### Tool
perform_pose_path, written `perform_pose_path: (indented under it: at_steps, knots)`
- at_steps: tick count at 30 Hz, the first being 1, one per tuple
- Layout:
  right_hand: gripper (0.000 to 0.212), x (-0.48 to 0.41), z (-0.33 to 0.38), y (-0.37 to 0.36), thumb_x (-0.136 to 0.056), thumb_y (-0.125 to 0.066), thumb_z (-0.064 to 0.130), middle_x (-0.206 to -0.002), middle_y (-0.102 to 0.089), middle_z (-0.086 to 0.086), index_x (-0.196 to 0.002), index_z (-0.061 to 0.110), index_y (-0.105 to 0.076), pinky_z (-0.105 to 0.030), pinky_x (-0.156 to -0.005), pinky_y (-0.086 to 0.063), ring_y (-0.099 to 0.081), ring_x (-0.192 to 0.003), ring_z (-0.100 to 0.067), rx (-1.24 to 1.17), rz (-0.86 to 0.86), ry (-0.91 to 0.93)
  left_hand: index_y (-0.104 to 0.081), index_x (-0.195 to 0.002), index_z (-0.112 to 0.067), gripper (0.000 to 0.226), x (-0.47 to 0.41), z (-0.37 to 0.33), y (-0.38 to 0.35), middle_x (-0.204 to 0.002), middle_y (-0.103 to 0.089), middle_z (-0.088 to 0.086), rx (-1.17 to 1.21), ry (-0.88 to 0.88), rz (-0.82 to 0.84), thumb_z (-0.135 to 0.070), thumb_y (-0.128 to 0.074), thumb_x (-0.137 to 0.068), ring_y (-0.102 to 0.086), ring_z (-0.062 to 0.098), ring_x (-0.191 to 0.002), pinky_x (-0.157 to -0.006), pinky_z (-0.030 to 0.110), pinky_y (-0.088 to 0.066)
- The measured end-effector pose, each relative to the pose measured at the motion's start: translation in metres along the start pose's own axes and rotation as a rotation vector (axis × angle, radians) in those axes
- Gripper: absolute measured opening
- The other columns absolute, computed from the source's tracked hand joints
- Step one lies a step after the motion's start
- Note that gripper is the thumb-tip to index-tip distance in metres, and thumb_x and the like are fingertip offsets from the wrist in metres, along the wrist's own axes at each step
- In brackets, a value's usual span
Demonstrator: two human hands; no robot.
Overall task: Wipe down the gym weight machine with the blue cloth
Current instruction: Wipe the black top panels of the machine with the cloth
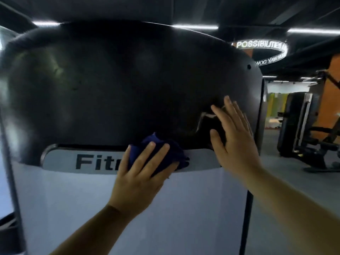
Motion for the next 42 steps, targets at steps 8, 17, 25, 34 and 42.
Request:
perform_pose_path:
  at_steps: [8,17,25,34,42]
  knots:
    - [0.058,0.004,0.006,-0.001,-0.098,-0.043,0.028,-0.165,-0.005,0.004,-0.153,0.028,-0.026,-0.039,-0.123,-0.001,0.004,-0.152,-0.012,-0.13,-0.005,0.01,-0.024,-0.148,-0.03,0.051,0.058,0.026,0.01,-0.163,-0.001,0.006,0.282,0.991,0.044,-0.043,-0.032,-0.099,-0.003,0.037,-0.15,-0.107,0.069,-0.031]
    - [0.061,0.032,-0.007,0.002,-0.096,-0.045,0.027,-0.165,-0.007,0.005,-0.154,0.028,-0.023,-0.043,-0.123,0.002,0.003,-0.151,-0.01,-0.08,0.027,-0.034,-0.052,-0.136,-0.038,0.042,0.008,-0.062,-0.008,-0.152,-0.036,0.0,0.028,-0.061,0.199,-0.034,-0.046,-0.095,-0.029,0.025,-0.143,-0.121,0.052,-0.011]
    - [0.062,0.027,-0.029,0.012,-0.099,-0.043,0.027,-0.165,-0.002,0.006,-0.155,0.031,-0.016,-0.038,-0.121,-0.004,0.004,-0.151,-0.011,-0.056,0.093,-0.079,-0.037,-0.147,-0.035,0.046,-0.079,0.013,0.021,-0.164,-0.017,0.0,0.376,0.837,-0.061,-0.034,-0.033,-0.102,-0.002,0.019,-0.151,-0.121,0.05,-0.003]
    - [0.063,-0.012,-0.022,0.027,-0.1,-0.043,0.027,-0.164,0.004,0.01,-0.155,0.034,-0.014,-0.031,-0.12,0.003,0.007,-0.15,-0.006,-0.048,0.151,-0.022,-0.038,-0.143,-0.037,0.047,-0.098,-0.006,0.016,-0.158,-0.032,0.001,0.061,0.122,0.158,-0.032,-0.037,-0.096,-0.022,0.02,-0.147,-0.12,0.051,-0.007]
    - [0.063,-0.079,-0.014,0.05,-0.101,-0.043,0.026,-0.164,0.005,0.011,-0.155,0.036,-0.012,-0.036,-0.124,0.0,0.01,-0.149,-0.005,-0.134,0.11,-0.042,-0.03,-0.149,-0.028,0.053,-0.143,-0.007,0.019,-0.155,-0.039,0.003,0.033,-0.01,0.139,-0.038,-0.035,-0.097,-0.024,0.02,-0.147,-0.119,0.052,-0.013]
Point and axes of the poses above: each hand's wrist, its own x-axis away from the middle knuckle, its own y-axis out of the back of the hand, z = x × y, the point moved 4 cm from there along -x, towards the middle knuckle
